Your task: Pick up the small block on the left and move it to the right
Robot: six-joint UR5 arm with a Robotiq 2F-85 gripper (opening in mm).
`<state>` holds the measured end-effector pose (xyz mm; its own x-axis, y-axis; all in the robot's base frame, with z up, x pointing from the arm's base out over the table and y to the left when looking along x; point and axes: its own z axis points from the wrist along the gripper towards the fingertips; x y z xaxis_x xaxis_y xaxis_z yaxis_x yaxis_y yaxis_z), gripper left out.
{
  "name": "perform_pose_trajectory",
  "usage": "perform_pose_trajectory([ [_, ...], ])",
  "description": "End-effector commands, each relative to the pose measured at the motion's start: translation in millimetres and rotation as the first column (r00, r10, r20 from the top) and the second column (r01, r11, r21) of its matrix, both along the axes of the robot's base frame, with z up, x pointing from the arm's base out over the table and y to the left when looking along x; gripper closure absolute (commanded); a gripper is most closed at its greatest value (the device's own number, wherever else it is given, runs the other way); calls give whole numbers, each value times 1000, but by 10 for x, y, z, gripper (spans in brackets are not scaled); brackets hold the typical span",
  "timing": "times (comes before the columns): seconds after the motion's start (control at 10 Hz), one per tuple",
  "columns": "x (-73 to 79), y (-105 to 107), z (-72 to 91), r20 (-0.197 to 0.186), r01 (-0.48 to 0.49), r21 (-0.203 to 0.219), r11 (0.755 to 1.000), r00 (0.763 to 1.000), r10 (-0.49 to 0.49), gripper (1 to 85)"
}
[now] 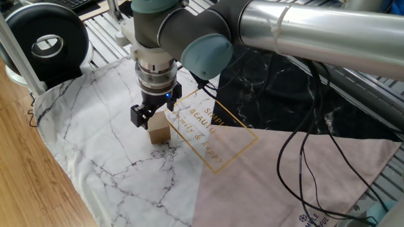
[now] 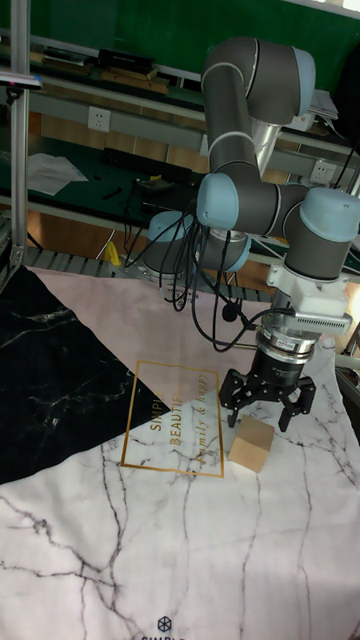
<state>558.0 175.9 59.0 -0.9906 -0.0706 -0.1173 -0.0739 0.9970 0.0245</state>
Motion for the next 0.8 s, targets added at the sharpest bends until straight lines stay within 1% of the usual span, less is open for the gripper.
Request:
perform_pose_trajectory([
  [0.0,17,-89,114,-16,-20,23,1000,1000,20,130],
  [0.1,28,-158,143,-21,2,19,1000,1000,-1,343],
  [0.2,31,-239,158,-27,23,1,1000,999,-23,537],
  [0.3,67,-323,173,-15,38,-25,999,999,-39,803],
  [0.4,103,-348,224,0,36,-23,999,999,-36,847],
  [0.5,178,-435,304,25,30,-29,999,999,-29,847],
  [0.6,226,-561,400,29,18,-27,999,999,-17,847],
  [0.7,263,-715,452,31,6,-31,999,1000,-5,847],
])
